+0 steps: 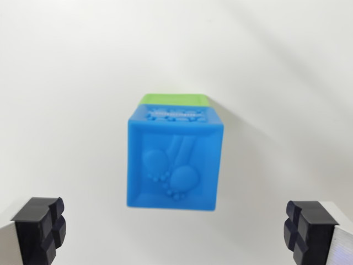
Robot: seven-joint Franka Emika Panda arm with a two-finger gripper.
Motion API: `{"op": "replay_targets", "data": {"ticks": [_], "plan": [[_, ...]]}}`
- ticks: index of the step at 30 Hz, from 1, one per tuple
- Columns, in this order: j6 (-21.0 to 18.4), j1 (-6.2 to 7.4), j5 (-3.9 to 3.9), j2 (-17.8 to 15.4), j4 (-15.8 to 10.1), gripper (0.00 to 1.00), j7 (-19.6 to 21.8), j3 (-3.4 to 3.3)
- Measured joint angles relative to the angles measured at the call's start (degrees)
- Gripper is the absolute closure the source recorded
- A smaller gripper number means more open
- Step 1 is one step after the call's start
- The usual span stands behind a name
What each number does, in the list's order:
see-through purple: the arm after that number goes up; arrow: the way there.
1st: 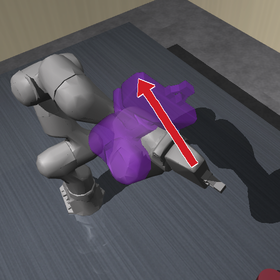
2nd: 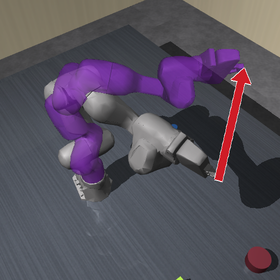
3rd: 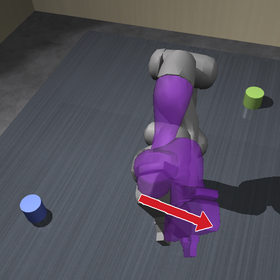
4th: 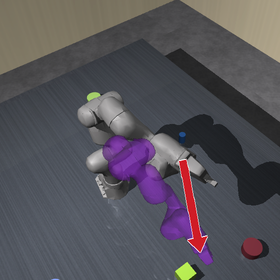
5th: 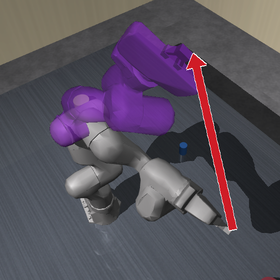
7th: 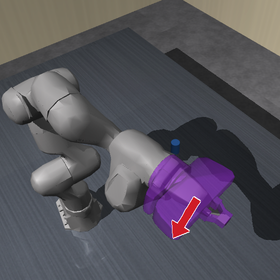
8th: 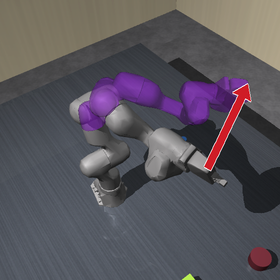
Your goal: Stack cube
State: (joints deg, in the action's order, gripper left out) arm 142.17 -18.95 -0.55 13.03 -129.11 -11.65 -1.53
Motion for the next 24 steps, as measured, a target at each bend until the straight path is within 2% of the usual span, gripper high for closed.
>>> {"op": "replay_targets", "data": {"ticks": [10, 24], "plan": [[-5.58, 0.00, 0.12, -4.59, 1.06, 0.00, 0.08, -0.01], [-13.91, 0.00, 0.27, -9.93, 4.08, 0.00, 0.15, -0.01]]}}
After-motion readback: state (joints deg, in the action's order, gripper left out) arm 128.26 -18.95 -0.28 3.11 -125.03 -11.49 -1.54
